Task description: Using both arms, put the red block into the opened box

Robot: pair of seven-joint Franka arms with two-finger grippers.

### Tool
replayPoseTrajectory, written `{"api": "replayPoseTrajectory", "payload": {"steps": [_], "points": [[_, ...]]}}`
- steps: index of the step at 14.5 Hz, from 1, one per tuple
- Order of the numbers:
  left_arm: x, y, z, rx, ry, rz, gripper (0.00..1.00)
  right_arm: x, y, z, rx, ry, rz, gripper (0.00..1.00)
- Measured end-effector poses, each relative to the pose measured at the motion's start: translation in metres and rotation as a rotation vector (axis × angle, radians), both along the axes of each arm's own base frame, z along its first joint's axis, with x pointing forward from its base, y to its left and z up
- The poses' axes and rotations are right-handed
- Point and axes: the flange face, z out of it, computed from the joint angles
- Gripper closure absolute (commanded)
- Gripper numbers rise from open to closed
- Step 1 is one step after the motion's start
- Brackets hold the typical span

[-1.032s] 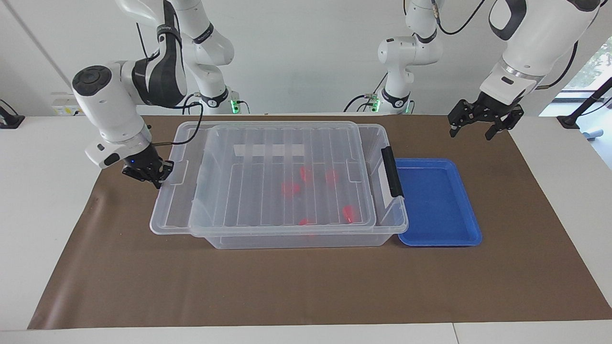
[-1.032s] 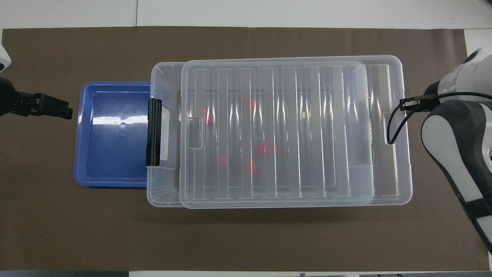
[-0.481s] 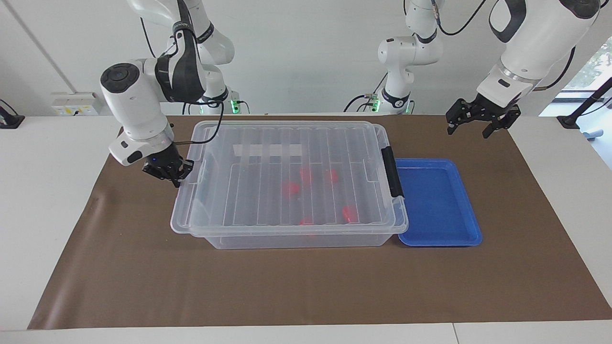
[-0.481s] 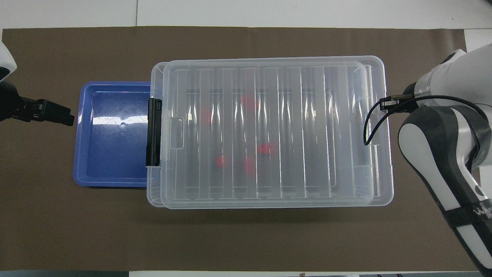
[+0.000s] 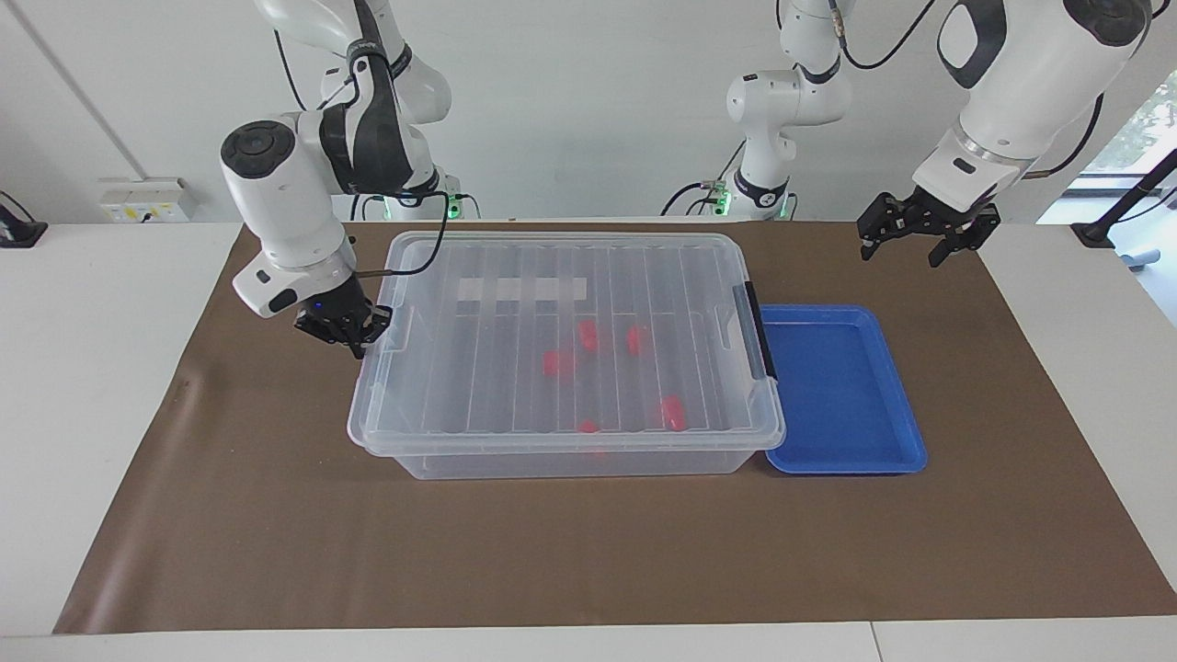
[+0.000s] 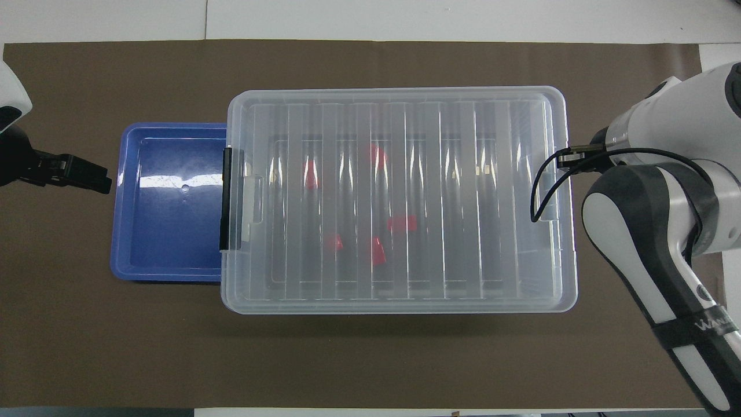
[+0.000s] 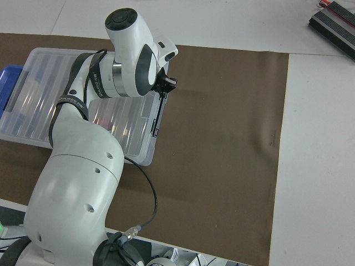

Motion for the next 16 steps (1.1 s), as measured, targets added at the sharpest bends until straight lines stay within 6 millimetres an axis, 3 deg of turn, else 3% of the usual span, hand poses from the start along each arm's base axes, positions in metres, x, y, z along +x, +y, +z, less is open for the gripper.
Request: {"api": "replayPoseTrajectory", "payload": {"steps": [4, 5, 7, 8, 13, 16], "points": [[0.0, 0.0, 0.001, 0.001, -0.003, 0.001, 0.0, -0.003, -0.005, 0.007, -0.005, 0.048, -0.008, 1.0], [0.0, 0.001, 0.001, 0.001, -0.003, 0.001, 0.0, -0.003, -0.006, 0.017, -0.006, 0.058, -0.013, 0.9], [0.0, 0.001, 0.001, 0.001, -0.003, 0.001, 0.0, -0.002, -0.007, 0.048, -0.001, 0.054, -0.018, 0.39], [0.0, 0.001, 0.001, 0.001, -0.003, 0.001, 0.0, -0.003, -0.007, 0.063, 0.004, 0.059, -0.02, 0.0], [0.0, 0.003, 0.001, 0.001, -0.003, 0.004, 0.0, -0.027, -0.004, 0.122, 0.026, 0.056, -0.025, 0.0], [0.0, 0.003, 0.001, 0.001, -0.003, 0.005, 0.0, -0.044, -0.005, 0.139, 0.022, 0.074, -0.027, 0.0]]}}
